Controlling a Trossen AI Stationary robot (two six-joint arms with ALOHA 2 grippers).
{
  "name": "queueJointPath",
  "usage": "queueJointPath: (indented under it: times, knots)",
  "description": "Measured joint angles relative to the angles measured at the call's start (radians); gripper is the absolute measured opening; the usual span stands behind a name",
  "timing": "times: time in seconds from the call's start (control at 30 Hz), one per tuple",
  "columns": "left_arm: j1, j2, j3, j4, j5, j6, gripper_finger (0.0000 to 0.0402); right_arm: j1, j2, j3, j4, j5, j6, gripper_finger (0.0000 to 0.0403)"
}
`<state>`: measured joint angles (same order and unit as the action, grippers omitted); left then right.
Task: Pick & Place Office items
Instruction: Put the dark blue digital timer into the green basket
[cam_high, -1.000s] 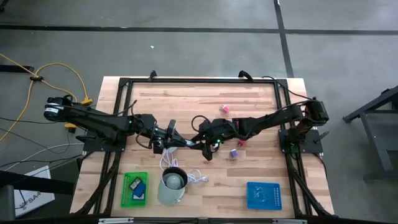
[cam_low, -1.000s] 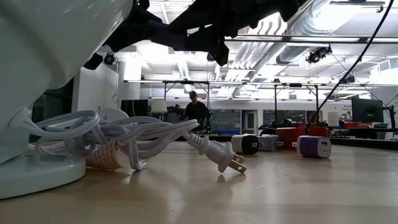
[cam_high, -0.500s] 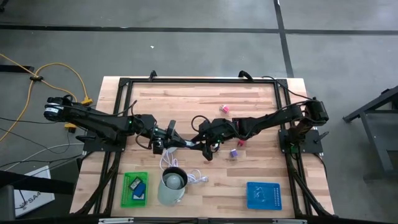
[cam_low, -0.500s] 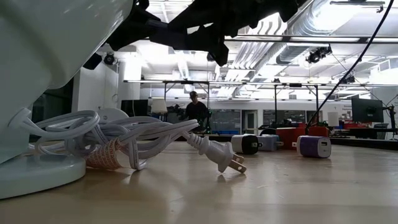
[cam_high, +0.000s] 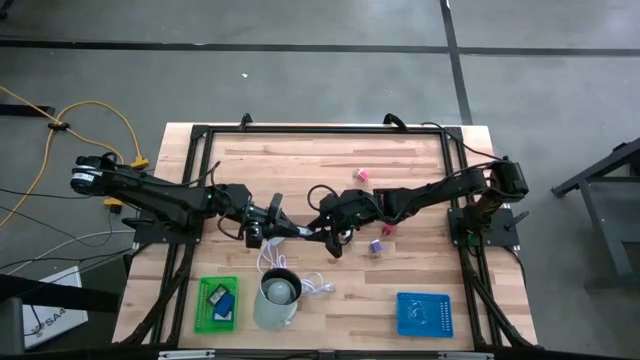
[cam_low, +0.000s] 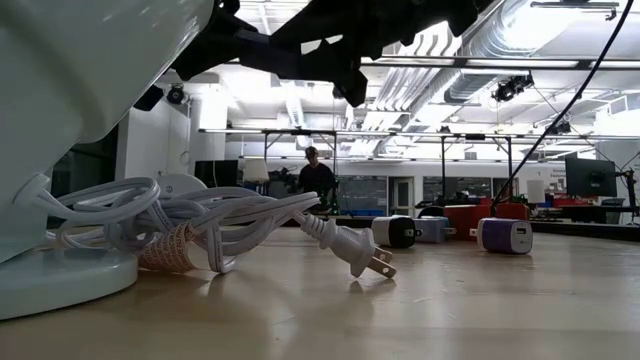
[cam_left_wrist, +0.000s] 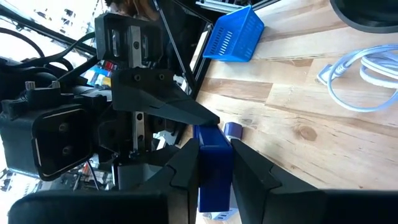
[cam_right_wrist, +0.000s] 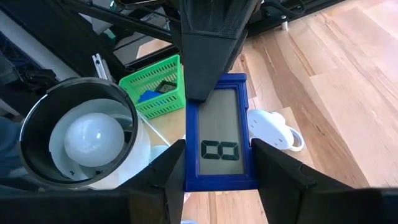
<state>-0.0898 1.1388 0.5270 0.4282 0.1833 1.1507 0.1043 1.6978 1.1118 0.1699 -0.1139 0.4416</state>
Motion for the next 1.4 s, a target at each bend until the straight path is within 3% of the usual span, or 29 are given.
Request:
queueJointPath:
  times: [0.53, 1.4]
  knots:
    - [0.001, 0.0, 0.0, -0.001, -0.003, -0.022, 0.0063, 0.001, 0.0, 0.0, 0.001, 0.0, -0.002, 0.0228]
    - [0.0, 0.0, 0.0, -0.001, -0.003, -0.023, 0.0063, -0.008, 0.0, 0.001, 0.0, -0.007, -0.002, 0.0233]
